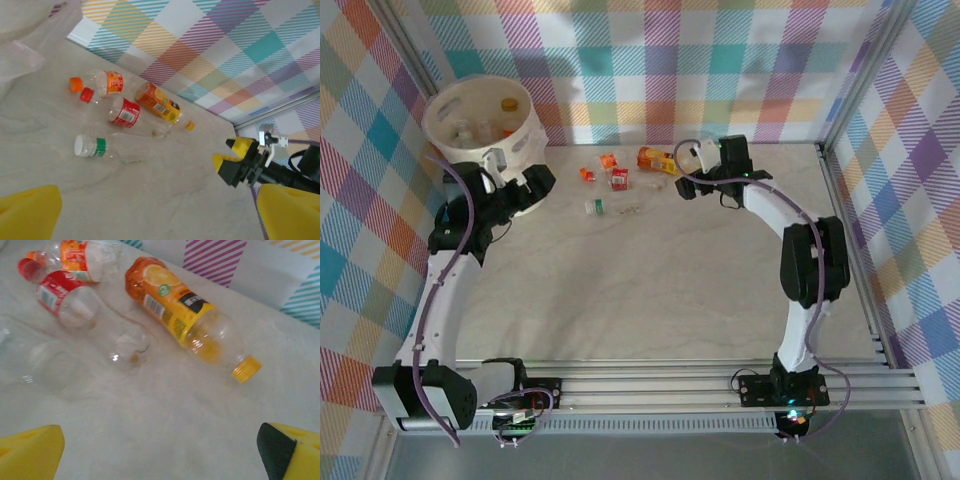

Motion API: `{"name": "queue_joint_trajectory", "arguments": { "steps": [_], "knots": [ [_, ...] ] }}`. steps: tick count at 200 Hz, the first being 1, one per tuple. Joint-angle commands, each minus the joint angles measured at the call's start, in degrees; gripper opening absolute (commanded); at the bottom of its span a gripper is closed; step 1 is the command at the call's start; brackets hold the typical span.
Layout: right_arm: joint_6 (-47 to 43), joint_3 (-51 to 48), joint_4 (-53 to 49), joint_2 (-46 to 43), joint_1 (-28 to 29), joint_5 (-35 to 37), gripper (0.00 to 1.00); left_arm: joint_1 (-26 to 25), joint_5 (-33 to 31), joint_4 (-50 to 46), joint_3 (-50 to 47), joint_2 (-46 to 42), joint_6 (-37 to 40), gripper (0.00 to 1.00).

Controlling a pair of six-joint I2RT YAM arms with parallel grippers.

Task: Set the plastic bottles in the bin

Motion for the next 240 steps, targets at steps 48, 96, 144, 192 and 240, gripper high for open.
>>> {"name": "queue_joint_trajectory", "arguments": {
  "steps": [48,96,144,192,240],
  "knots": [
    [-20.5,25.7,-8.2,21.1,-2.9,-4.9,0.98,-0.4,-1.1,0.3,-4.1,-1.1,1.0,1.0],
    [-25.2,49.1,-19.3,36.3,-4.1,-8.2,0.94,-0.4,-3.1,-0.7,-3.9,-0.3,2.6,1.0],
    [-29.7,60.2,-21.5,45.2,-4.2,-11.9,0.89,-0.4,-3.5,1.7,-5.9,-0.2,1.9,1.0],
    [-29.1,60.4,-17.1,46.5,-4.0,-14.8,0.72,-0.4,-4.0,1.7,-6.1,0.2,2.2,1.0],
    [-29.3,51.3,-14.0,40.7,-4.0,-13.6,0.56,-0.4,-4.0,3.7,-6.4,0.5,2.2,1.0]
  ]
}}
